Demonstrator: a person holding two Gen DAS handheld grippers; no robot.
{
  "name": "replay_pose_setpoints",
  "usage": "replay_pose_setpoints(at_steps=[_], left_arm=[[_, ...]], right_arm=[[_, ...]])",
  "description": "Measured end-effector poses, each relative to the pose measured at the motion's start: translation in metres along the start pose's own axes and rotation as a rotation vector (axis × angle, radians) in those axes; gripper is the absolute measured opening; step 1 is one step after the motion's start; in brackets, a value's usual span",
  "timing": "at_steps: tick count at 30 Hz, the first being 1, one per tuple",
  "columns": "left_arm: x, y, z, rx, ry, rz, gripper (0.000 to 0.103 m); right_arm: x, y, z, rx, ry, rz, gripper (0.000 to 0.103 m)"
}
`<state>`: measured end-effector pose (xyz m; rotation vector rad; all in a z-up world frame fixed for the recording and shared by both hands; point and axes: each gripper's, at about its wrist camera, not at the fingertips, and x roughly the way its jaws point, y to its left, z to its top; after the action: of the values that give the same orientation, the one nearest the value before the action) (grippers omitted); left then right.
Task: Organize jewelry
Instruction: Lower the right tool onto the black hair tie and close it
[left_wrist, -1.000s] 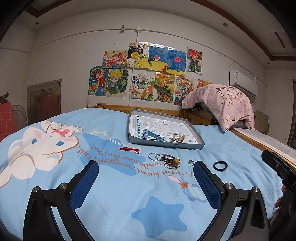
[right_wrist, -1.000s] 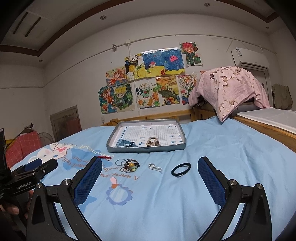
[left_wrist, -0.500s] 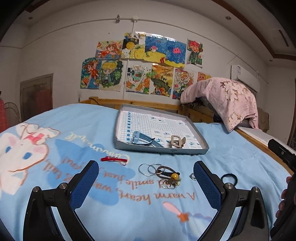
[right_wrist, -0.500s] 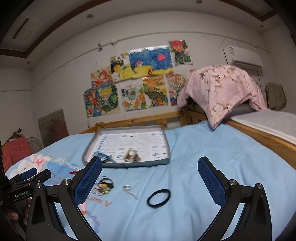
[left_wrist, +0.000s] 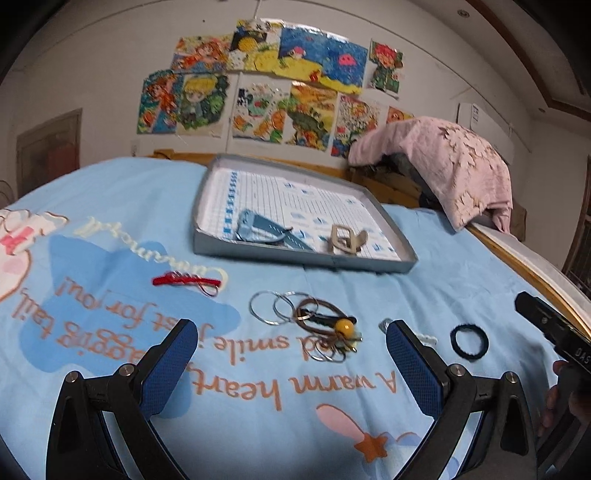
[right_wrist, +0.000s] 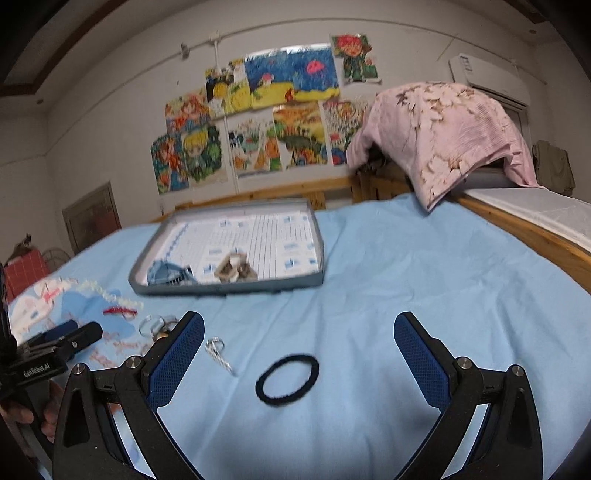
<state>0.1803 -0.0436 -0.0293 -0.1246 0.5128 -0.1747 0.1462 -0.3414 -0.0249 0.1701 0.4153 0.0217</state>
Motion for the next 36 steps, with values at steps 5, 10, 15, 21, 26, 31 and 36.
replay_pose_setpoints(at_steps=[5, 10, 15, 21, 26, 31, 36], left_arm=[[0.013, -0.005, -0.005, 0.024, 0.039, -0.001, 0.099], [0.024, -0.012, -0.011, 0.056, 0.074, 0.002, 0.092], [0.033, -0.014, -0.015, 0.058, 0.114, -0.03, 0.075], [0.049, -0.011, -0.019, 0.033, 0.177, -0.066, 0.057], [0.059, -0.006, -0.021, -0.005, 0.201, -0.102, 0.051], [0.068, -0.003, -0.021, -0.042, 0.225, -0.132, 0.044], [0.074, -0.001, -0.022, -0.06, 0.251, -0.159, 0.027]], right_arm=[[0.011, -0.001, -0.008, -0.002, 0.029, -0.003, 0.079], [0.02, 0.006, -0.015, -0.028, 0.044, -0.01, 0.069], [0.028, 0.002, -0.018, -0.01, 0.085, -0.015, 0.051], [0.039, 0.0, -0.025, 0.007, 0.13, -0.026, 0.038], [0.044, 0.004, -0.029, 0.003, 0.148, -0.019, 0.028], [0.048, 0.009, -0.031, -0.006, 0.169, -0.004, 0.02], [0.05, 0.013, -0.033, -0.015, 0.188, 0.014, 0.015]])
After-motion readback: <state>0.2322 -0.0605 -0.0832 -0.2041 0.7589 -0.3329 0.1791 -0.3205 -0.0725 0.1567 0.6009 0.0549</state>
